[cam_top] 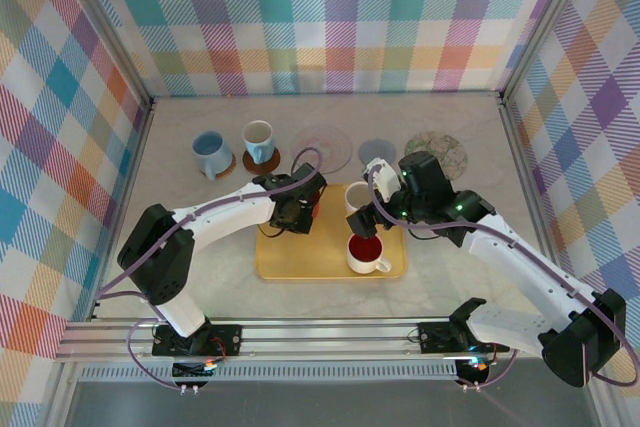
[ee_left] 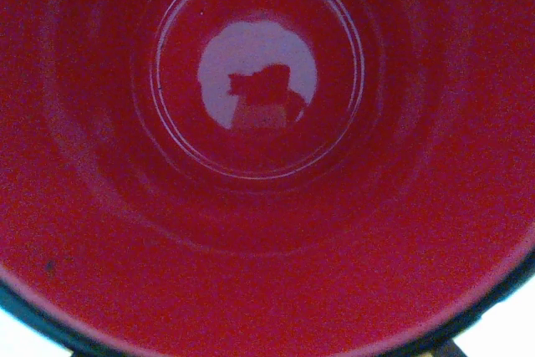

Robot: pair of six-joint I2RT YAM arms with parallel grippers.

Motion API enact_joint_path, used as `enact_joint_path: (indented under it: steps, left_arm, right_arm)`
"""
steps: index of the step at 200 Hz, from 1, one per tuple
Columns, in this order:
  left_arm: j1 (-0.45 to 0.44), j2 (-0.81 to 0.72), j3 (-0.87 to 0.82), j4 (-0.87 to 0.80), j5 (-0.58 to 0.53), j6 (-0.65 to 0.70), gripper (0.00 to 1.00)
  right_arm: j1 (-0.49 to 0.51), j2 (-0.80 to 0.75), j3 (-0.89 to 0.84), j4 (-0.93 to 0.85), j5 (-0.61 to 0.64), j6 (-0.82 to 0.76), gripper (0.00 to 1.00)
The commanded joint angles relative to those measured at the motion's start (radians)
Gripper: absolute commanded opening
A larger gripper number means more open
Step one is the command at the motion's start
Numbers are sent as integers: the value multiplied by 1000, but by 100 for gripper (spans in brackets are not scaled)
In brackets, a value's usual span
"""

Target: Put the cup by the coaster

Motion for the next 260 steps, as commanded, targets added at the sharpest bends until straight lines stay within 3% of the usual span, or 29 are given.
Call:
enact_joint_path:
  steps: [1,44,91,166,210,260]
  left_arm:
    - [0,-50,89,1,-51,41,0]
    - [14,-10,194,16,-66,85,0]
    - [57,95,316,40,-64,122,0]
    - [179,270,491,67,48,209,0]
    - [215,392,631,45,129,278,0]
    - [231,506,767,-9,141,312,0]
  right_arm:
    - [-28,12,36,19,-55,8,99]
    - [-65,25,40,62,-80,31,99]
    - [-85,28,15,137,4,68,99]
    - [-134,77,13,195,21,101,99]
    - [-142,123,14,208,26,120,98]
    - [-160,173,27,212,26,115,99]
